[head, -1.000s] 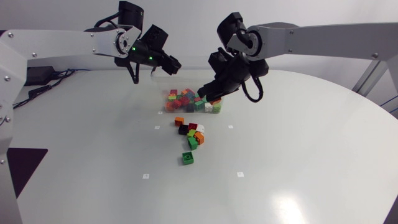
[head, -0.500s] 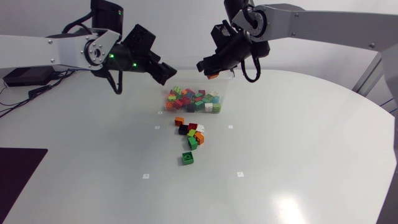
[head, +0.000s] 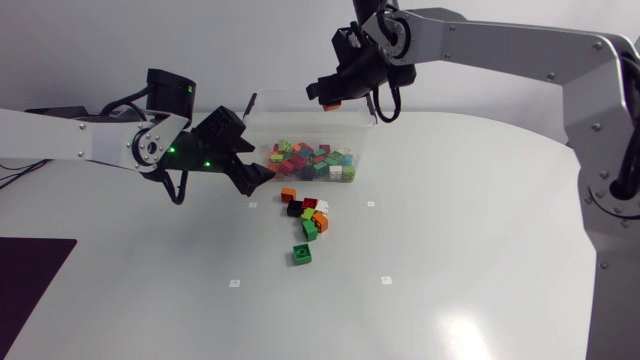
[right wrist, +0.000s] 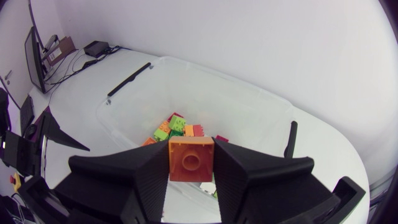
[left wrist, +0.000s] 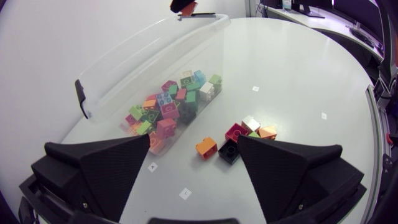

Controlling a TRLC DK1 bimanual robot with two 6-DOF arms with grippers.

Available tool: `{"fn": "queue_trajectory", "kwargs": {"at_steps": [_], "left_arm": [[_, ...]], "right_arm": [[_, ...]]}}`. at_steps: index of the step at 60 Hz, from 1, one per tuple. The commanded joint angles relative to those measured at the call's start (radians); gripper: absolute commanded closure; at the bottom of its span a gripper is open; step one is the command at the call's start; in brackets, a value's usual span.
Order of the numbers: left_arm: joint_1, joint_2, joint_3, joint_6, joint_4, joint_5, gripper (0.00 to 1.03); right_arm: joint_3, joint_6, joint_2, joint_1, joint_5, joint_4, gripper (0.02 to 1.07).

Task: Place the duplo bricks in the container

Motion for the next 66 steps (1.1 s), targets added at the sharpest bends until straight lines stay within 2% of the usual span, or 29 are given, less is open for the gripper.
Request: {"fn": "queue_trajectory", "kwargs": {"at_steps": [1, 13, 23, 30, 36, 38, 42, 53, 66], "left_arm": [[-0.010, 0.058, -0.041, 0.019, 0.037, 0.010, 0.06], [-0.048, 0.138, -0.042, -0.014, 0.090, 0.005, 0.06], [-0.074, 0.224, 0.002, -0.090, 0.116, -0.061, 0.06], [-0.079, 0.264, 0.036, -0.145, 0.123, -0.082, 0.06], [-0.085, 0.288, 0.067, -0.191, 0.126, -0.104, 0.06], [-0.086, 0.298, 0.078, -0.211, 0.129, -0.107, 0.06], [-0.091, 0.310, 0.093, -0.241, 0.136, -0.120, 0.06], [-0.108, 0.373, 0.151, -0.309, 0.144, -0.182, 0.06], [-0.132, 0.402, 0.179, -0.338, 0.155, -0.274, 0.06]], "right_arm": [[0.037, 0.033, 0.049, -0.014, 0.005, 0.016, 0.94], [0.089, 0.042, 0.103, -0.024, 0.014, 0.054, 0.94], [0.140, 0.049, 0.149, -0.030, 0.028, 0.080, 0.93], [0.189, 0.054, 0.180, -0.030, 0.041, 0.075, 0.78], [0.195, 0.054, 0.177, -0.025, 0.054, 0.072, 0.47], [0.191, 0.054, 0.171, -0.022, 0.059, 0.066, 0.34], [0.163, 0.054, 0.149, -0.019, 0.064, 0.059, 0.20], [0.016, 0.053, 0.037, -0.014, 0.077, 0.105, 0.12], [-0.239, 0.045, -0.150, -0.013, 0.076, 0.184, 0.12]]}}
